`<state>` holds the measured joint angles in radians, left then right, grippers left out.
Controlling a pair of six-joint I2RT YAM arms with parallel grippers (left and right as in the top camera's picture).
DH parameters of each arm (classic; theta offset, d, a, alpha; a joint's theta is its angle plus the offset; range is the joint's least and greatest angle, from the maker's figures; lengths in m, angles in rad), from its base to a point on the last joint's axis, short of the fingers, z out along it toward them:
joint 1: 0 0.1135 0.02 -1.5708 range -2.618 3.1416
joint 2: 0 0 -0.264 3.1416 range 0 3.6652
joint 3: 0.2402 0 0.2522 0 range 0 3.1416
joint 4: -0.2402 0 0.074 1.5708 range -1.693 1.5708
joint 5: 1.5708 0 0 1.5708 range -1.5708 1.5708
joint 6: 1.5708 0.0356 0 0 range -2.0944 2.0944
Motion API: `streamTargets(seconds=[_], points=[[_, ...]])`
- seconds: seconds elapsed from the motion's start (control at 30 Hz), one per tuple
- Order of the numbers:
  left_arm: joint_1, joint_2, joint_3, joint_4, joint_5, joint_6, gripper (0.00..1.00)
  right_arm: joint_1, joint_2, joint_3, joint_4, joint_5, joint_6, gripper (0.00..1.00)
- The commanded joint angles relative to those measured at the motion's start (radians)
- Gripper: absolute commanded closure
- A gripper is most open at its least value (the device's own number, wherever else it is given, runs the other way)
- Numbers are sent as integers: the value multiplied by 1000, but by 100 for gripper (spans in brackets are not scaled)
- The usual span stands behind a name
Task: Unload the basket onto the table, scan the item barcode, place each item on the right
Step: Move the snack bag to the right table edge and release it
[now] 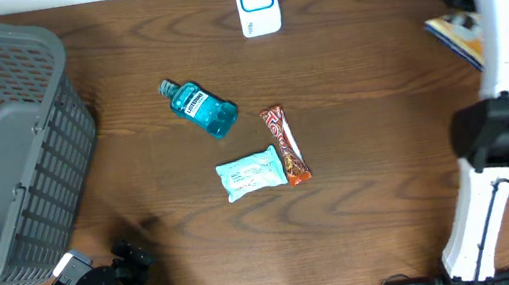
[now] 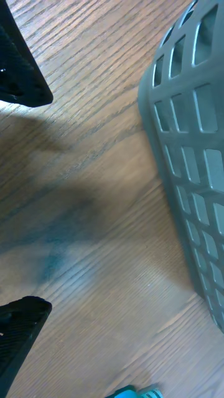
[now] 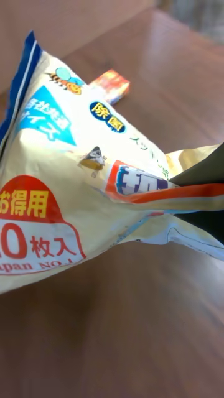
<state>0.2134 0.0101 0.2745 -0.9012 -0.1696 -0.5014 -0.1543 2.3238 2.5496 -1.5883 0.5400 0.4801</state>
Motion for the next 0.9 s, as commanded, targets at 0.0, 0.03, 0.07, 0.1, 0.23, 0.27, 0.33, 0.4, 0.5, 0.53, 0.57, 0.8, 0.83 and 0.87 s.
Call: streamTargets(seconds=[0.0,0.03,0.07,0.1,0.23,0.27,0.33,0.4,0.5,0.53,0.57,0.8,0.83,0.87], points=[[3,-5,-8,-32,-2,6,2,-98,18,-128,42,-11,47,99],[3,-5,-8,-32,-2,6,2,-132,18,-174,68,-34,45,97],[3,-5,-8,-32,-2,6,2,-156,18,-210,88,-43,41,96],[3,-5,-8,-32,-2,6,2,-184,18,-250,111,-45,38,96],[3,-5,-8,-32,-2,6,2,-288,18,-340,166,-45,39,91],[3,-5,-8,-32,-2,6,2,-319,18,-344,169,-51,39,91],[3,-5,-8,-32,-2,6,2,-369,16,-341,174,-100,39,92],[3,-5,-8,-32,-2,6,2,-430,9,-325,171,-201,38,96],[3,-5,-8,-32,-2,6,2,-509,-6,-289,145,-362,27,96],[3,-5,-8,-32,-2,6,2,-531,-13,-277,135,-420,27,95],[3,-5,-8,-32,-2,6,2,-551,-23,-266,126,-480,24,90],[3,-5,-8,-32,-3,6,2,-577,-153,-255,119,-758,-42,51],[3,-5,-8,-32,-2,6,2,-567,-169,-255,119,-769,-53,40],[3,-5,-8,-32,-2,6,2,-554,-180,-255,121,-769,-67,28]])
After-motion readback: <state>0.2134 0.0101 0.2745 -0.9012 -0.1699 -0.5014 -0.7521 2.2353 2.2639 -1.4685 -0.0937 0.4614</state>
